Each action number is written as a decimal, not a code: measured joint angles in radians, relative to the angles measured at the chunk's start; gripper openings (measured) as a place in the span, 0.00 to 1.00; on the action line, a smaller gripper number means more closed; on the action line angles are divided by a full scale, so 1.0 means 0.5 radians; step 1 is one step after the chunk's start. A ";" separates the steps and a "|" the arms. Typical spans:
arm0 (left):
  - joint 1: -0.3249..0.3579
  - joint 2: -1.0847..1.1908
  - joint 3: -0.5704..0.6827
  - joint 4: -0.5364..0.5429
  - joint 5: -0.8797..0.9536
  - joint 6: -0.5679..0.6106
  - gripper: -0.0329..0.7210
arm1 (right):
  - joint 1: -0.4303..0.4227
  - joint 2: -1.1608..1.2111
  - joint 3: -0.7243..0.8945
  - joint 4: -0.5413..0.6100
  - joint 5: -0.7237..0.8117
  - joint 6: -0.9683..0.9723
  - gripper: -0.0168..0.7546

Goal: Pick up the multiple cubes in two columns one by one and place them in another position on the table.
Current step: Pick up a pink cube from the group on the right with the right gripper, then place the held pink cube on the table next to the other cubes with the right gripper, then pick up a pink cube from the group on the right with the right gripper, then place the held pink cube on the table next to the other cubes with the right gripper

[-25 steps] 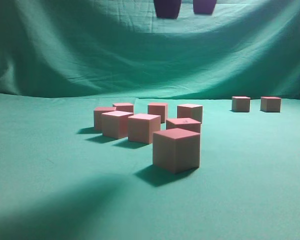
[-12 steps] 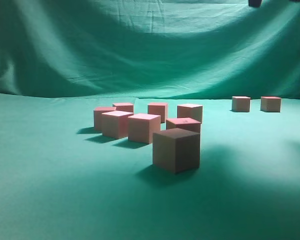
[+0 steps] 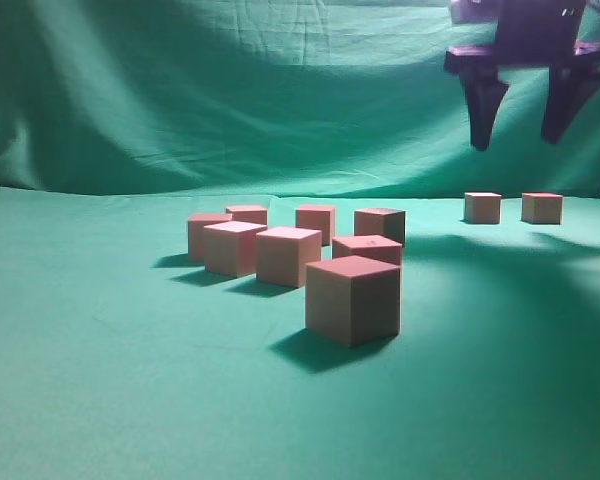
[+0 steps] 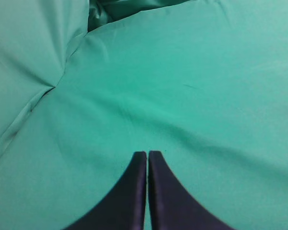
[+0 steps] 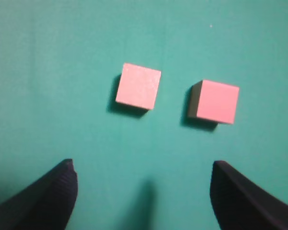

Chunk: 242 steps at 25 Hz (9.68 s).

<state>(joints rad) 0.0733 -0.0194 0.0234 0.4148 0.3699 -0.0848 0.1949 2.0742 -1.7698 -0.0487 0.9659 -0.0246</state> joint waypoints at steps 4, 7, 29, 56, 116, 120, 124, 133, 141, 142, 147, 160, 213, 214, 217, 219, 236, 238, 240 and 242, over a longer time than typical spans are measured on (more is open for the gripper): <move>0.000 0.000 0.000 0.000 0.000 0.000 0.04 | -0.003 0.229 -0.241 0.000 -0.012 0.000 0.70; 0.000 0.000 0.000 0.000 0.000 0.000 0.04 | -0.003 0.341 -0.370 0.003 -0.018 0.000 0.70; 0.000 0.000 0.000 0.000 0.000 0.000 0.04 | -0.086 0.558 -0.447 0.272 -0.236 -0.085 0.35; 0.000 0.000 0.000 0.000 0.000 0.000 0.04 | 0.428 -0.921 0.175 0.502 0.392 -0.336 0.35; 0.000 0.000 0.000 0.000 0.000 0.000 0.04 | 1.429 -0.416 1.173 0.569 -0.486 -1.261 0.74; 0.000 0.000 0.000 0.000 0.000 0.000 0.04 | 1.429 -0.459 0.969 0.486 -0.296 -1.128 0.81; 0.000 0.000 0.000 0.000 0.000 0.000 0.04 | 1.429 -0.489 0.658 0.321 0.046 -0.984 0.81; 0.000 0.000 0.000 0.000 0.000 0.000 0.04 | 1.396 -0.579 0.172 -0.198 0.528 -0.682 0.75; 0.000 0.000 0.000 0.000 0.000 0.000 0.04 | 0.798 -0.761 0.170 -0.256 0.548 -0.548 0.75; 0.000 0.000 0.000 0.000 0.000 0.000 0.04 | 0.677 -0.762 0.167 -0.251 0.548 -0.533 0.75; 0.000 0.000 0.000 0.000 0.000 0.000 0.04 | 0.127 -0.709 0.167 -0.098 0.403 -0.269 0.75; 0.000 0.000 0.000 0.000 0.000 0.000 0.04 | -0.306 -0.136 0.167 0.325 -0.412 -0.161 0.75; 0.000 0.000 0.000 0.000 0.000 0.000 0.04 | 0.433 -1.344 1.050 0.714 -0.251 -0.396 0.35; 0.000 0.000 0.000 0.000 0.000 0.000 0.04 | 0.539 -1.349 1.095 0.717 -0.255 -0.404 0.35; 0.000 0.000 0.000 0.000 0.000 0.000 0.04 | 0.837 -1.308 1.151 0.723 -0.295 -0.427 0.35; 0.000 0.000 0.000 0.000 0.000 0.000 0.04 | 1.009 -1.243 1.150 0.731 -0.362 -0.481 0.35; 0.000 0.000 0.000 0.000 0.000 0.000 0.04 | 1.509 -0.502 1.150 0.772 -0.767 -0.382 0.35; 0.000 0.000 0.000 0.000 0.000 0.000 0.04 | 1.509 -0.458 1.150 0.772 -0.802 -0.373 0.35; 0.000 0.000 0.000 0.000 0.000 0.000 0.04 | 1.509 -0.425 1.150 0.748 -0.817 -0.332 0.35; 0.000 0.000 0.000 0.000 0.000 0.000 0.04 | 1.509 -0.388 1.150 0.693 -0.833 -0.258 0.35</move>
<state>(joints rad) 0.0733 -0.0194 0.0234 0.4148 0.3699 -0.0848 0.9495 1.8800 -1.1948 0.2978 0.5493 -0.1537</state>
